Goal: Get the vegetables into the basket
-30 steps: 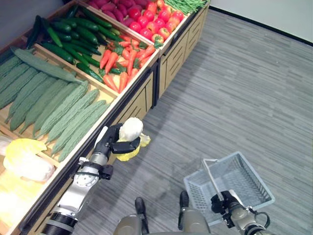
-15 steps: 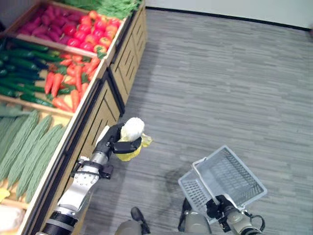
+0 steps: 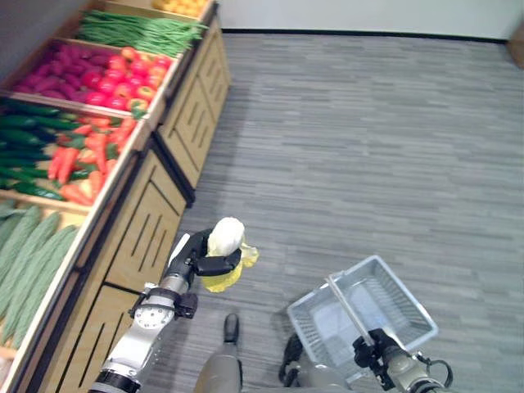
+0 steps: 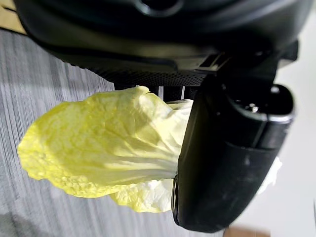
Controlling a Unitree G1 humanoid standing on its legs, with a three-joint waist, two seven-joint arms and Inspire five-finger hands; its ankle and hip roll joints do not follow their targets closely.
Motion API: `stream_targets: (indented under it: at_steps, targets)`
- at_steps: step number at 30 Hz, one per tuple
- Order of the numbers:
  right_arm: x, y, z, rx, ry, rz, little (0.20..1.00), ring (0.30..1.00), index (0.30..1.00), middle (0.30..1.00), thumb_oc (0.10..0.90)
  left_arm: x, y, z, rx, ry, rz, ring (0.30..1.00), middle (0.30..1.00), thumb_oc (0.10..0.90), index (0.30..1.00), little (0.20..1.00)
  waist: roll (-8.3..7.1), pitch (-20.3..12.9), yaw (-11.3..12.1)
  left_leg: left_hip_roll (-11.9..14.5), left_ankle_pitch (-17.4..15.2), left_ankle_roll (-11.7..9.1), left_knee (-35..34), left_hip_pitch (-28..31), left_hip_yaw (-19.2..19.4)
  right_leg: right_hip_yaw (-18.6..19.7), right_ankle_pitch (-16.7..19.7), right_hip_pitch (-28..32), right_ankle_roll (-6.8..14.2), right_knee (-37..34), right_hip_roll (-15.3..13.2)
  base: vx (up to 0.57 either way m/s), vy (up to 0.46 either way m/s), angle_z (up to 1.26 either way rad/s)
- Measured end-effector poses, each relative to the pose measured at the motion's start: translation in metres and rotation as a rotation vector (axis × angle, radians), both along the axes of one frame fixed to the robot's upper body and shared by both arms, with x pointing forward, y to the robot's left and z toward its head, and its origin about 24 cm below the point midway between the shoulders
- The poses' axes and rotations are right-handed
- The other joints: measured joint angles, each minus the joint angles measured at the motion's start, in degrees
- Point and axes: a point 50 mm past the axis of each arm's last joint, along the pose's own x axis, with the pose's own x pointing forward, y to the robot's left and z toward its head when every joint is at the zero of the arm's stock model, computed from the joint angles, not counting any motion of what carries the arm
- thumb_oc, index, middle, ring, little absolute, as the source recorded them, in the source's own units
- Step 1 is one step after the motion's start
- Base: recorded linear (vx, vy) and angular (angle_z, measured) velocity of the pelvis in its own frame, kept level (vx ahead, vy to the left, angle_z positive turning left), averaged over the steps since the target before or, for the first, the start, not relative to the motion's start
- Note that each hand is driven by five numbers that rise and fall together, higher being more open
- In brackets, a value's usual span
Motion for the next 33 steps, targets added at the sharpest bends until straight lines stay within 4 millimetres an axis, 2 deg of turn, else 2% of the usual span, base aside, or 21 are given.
stream_targets:
  at_steps: [2, 3, 6, 8, 11, 15, 21, 26, 30, 33]
  targets:
    - [-0.003, 0.003, -0.001, 0.021, -0.005, -0.026, 0.300, 0.300, 0.300, 0.300, 0.400, 0.001, 0.001, 0.003, 0.010, -0.008, -0.015, 0.300, 0.300, 0.400, 0.300, 0.300, -0.12, 0.2, -1.3, 0.4, 0.3, 2.0, 1.0, 1.8, 4.0, 1.3, -1.0, -0.4, -0.2, 0.9, 0.7, 0.05, 0.159, -0.26]
    - [-0.005, 0.003, -0.002, 0.019, -0.004, -0.036, 0.300, 0.300, 0.300, 0.300, 0.400, 0.001, 0.000, 0.005, 0.009, -0.013, -0.021, 0.300, 0.300, 0.400, 0.300, 0.300, -0.07, 0.2, -1.2, 0.3, 0.3, 2.0, 0.7, 2.8, 4.8, 2.0, -1.2, -0.9, 0.0, 1.4, 0.8, 0.03, 0.113, -0.43]
    - [-0.002, -0.001, 0.001, 0.011, -0.010, -0.034, 0.300, 0.300, 0.300, 0.300, 0.400, 0.003, 0.000, 0.007, 0.016, -0.029, -0.026, 0.300, 0.300, 0.400, 0.300, 0.300, 0.60, 0.6, -1.2, 0.6, 0.0, 2.0, -0.4, 5.7, 4.8, 4.7, -0.2, -2.3, -0.7, 2.5, 1.1, 0.03, 0.101, -0.46]
    - [0.005, -0.006, 0.006, -0.008, -0.040, -0.031, 0.300, 0.300, 0.300, 0.300, 0.400, 0.004, 0.000, 0.008, 0.024, -0.036, -0.026, 0.300, 0.300, 0.400, 0.300, 0.300, 1.19, 1.0, -0.9, 0.4, -1.6, 1.9, -0.7, 6.1, 5.5, 5.5, -0.4, -3.3, -0.3, 3.8, 0.8, 0.02, 0.060, -0.33]
    - [0.017, -0.010, 0.014, -0.019, -0.089, -0.017, 0.300, 0.300, 0.300, 0.300, 0.400, 0.004, 0.005, 0.007, 0.029, -0.032, -0.003, 0.300, 0.300, 0.400, 0.300, 0.300, 1.29, 1.1, 0.5, -0.7, -2.3, 2.7, -1.6, 6.5, 7.3, 6.8, -1.1, -5.0, 0.9, 5.7, -0.6, 0.03, 0.040, -0.19]
    - [0.027, -0.006, 0.018, -0.016, -0.115, 0.020, 0.300, 0.300, 0.300, 0.300, 0.400, 0.004, 0.011, 0.007, 0.038, -0.029, 0.025, 0.300, 0.300, 0.400, 0.300, 0.300, 1.28, 1.2, 2.4, -1.4, -3.0, 3.8, -1.8, 8.3, 7.8, 6.1, -3.5, -4.9, 3.1, 8.6, -2.3, 0.05, 0.017, -0.06]
    - [0.047, -0.004, 0.030, -0.011, -0.183, 0.061, 0.300, 0.300, 0.300, 0.300, 0.400, 0.003, 0.015, 0.003, 0.111, -0.011, 0.009, 0.300, 0.300, 0.400, 0.300, 0.300, 1.26, 1.2, 3.0, -1.6, -3.1, 4.0, -1.7, 9.9, 8.0, 6.2, -4.1, -3.8, 2.4, 9.6, -2.4, 0.04, -0.002, -0.02]
    - [0.075, -0.006, 0.054, -0.045, -0.271, 0.144, 0.300, 0.300, 0.300, 0.300, 0.400, 0.002, 0.021, 0.000, 0.273, 0.027, -0.054, 0.300, 0.300, 0.400, 0.300, 0.300, 1.26, 1.1, 2.8, -1.4, -3.1, 4.0, -1.8, 10.7, 8.0, 6.1, -4.1, -3.0, 2.3, 9.5, -2.2, 0.01, -0.003, 0.00]
    - [0.108, 0.002, 0.090, -0.086, -0.420, 0.286, 0.300, 0.300, 0.300, 0.300, 0.400, 0.008, 0.040, 0.013, 0.538, 0.015, -0.112, 0.300, 0.300, 0.400, 0.300, 0.300, 1.38, 1.0, 2.6, -1.2, -3.1, 4.0, -1.8, 11.1, 7.8, 5.8, -4.0, -2.4, 2.1, 9.4, -2.1, 0.02, -0.018, 0.02]
    - [0.125, 0.013, 0.110, -0.082, -0.497, 0.347, 0.300, 0.300, 0.300, 0.300, 0.400, 0.017, 0.042, 0.024, 0.716, -0.015, -0.160, 0.300, 0.300, 0.400, 0.300, 0.300, 1.92, 0.3, 2.6, -1.1, -3.1, 4.0, -2.0, 11.8, 7.5, 5.1, -4.1, -1.2, 2.1, 8.7, -2.1, 0.04, -0.046, 0.10]
